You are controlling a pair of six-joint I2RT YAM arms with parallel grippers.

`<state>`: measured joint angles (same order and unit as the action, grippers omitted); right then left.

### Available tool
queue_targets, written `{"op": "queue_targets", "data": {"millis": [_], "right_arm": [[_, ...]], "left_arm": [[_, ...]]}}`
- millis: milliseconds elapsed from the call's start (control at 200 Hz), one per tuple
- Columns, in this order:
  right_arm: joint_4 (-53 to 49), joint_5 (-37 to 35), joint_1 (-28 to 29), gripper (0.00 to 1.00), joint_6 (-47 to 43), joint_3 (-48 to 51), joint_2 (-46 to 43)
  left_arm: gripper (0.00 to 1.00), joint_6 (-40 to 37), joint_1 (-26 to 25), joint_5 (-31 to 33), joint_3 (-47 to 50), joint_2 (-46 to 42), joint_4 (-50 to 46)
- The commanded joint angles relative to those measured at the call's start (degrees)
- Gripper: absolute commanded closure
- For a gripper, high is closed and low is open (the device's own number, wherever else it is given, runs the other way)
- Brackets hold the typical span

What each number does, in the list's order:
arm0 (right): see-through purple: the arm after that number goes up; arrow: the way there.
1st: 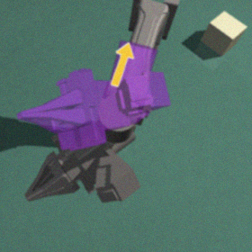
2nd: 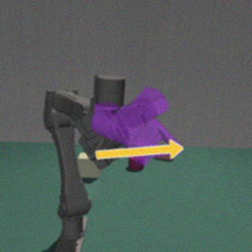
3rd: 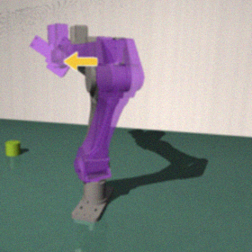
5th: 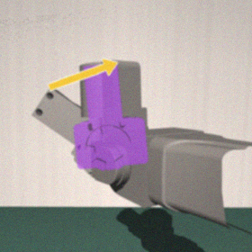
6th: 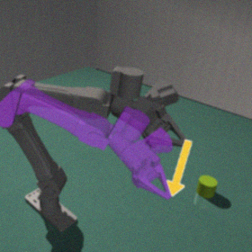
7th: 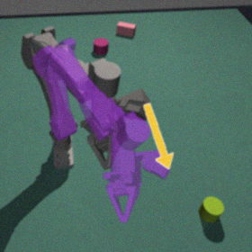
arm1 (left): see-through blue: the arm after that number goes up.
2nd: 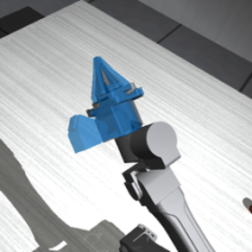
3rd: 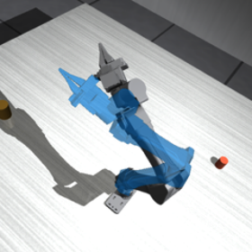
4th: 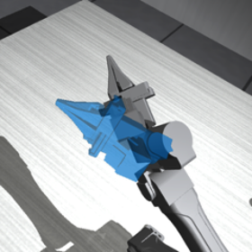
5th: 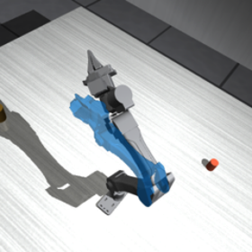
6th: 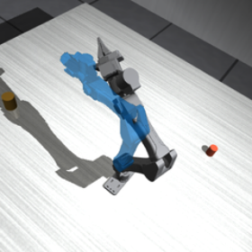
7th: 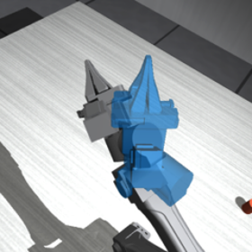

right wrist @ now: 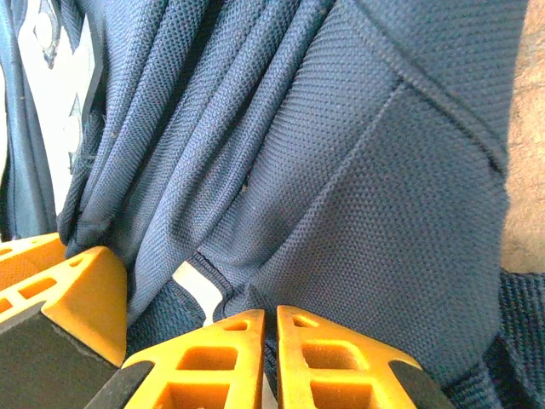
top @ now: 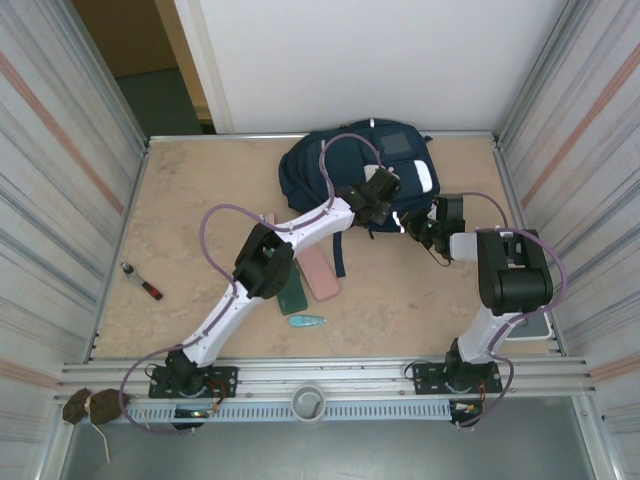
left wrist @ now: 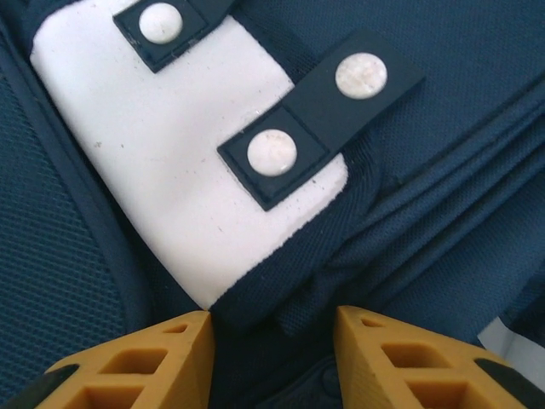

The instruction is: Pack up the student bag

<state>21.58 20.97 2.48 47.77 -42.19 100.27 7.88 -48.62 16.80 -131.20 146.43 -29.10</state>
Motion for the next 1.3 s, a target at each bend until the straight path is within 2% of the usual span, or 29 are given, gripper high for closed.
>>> {"op": "queue_targets", "data": {"millis": [0,195,286,536,797,1298], "right_arm": [[-3.8,0.0,-0.4,0.89,-0.3,1.1,2.4],[-3.8,0.2,-0.5,0.89,-0.4,1.1,2.6],[-3.8,0.2,-0.6,0.89,-0.4,0.9,2.6],[-3.5,0.5,-0.8,0.89,-0.4,1.0,3.0],[-3.1,0.8,-0.8,0.89,-0.2,1.2,3.4],[-4.2,0.4,-1.0,0.89,-0.4,1.3,3.1]], "left_arm": [[0.6,0.7,-0.8,-4.7,2.7,-1.5,-7.6],[0.59,2.2,0.1,-8.8,3.0,-1.6,-7.8],[0.53,1.9,0.1,-7.9,2.9,-1.5,-8.2],[0.48,1.1,0.5,-4.1,0.7,0.9,-12.6],[0.67,1.3,1.3,-4.6,-0.6,0.5,-10.0],[0.96,0.1,3.2,-6.2,-1.6,-1.5,-8.2]]}}
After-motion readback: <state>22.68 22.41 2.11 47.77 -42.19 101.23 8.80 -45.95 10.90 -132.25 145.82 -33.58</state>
